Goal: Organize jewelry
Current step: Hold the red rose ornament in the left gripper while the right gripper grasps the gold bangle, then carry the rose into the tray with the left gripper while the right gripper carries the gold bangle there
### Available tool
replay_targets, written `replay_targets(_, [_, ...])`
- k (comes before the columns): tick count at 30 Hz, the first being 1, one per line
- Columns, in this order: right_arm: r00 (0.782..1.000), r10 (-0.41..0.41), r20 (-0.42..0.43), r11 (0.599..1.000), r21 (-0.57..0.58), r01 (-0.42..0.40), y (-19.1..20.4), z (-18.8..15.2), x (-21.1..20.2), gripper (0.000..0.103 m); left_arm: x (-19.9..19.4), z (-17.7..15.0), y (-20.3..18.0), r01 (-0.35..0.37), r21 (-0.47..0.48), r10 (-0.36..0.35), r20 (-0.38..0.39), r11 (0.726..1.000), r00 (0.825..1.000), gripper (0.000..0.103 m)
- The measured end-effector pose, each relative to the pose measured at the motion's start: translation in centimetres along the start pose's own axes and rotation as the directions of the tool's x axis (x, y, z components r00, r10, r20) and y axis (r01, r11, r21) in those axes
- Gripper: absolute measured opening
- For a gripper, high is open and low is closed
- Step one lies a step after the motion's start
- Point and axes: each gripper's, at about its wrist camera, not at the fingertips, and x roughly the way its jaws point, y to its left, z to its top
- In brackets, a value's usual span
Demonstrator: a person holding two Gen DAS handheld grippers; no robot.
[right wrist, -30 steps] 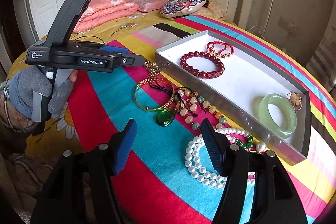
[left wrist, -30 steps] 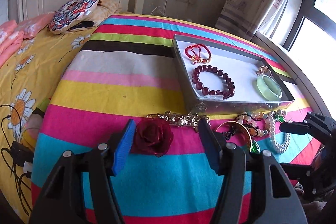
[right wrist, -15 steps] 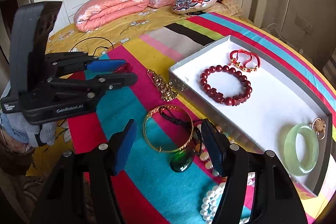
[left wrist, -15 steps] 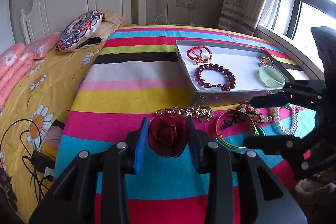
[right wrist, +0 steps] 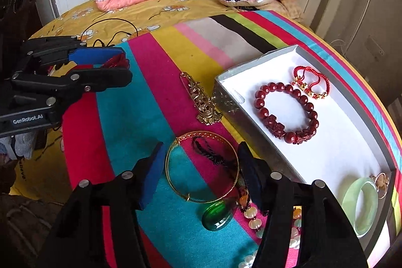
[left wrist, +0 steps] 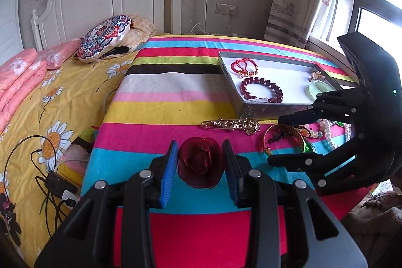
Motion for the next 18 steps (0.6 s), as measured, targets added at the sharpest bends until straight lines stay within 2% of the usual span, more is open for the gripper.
replay_targets(5, [0.998, 0.022, 0.062, 1.0, 0.021, -0.023, -0.2, 0.1, -1.2, 0.057, -0.1, 0.0, 0.0, -0.003, -0.002, 0.003, 0.0, 1.0, 1.0, 0.035])
replay_targets(11, [0.986, 0.046, 0.16, 0.997, 0.05, -0.054, -0.6, 1.0, -4.5, 0.057, -0.5, 0.4, -0.6, -0.006, 0.023, 0.006, 0.01, 1.0, 1.0, 0.035])
replay_targets(18, [0.976, -0.026, 0.216, 0.993, 0.122, 0.0, -3.4, 0.4, -7.1, 0.057, -0.6, 2.9, -2.9, 0.024, 0.097, -0.028, 0.046, 0.995, 0.999, 0.035])
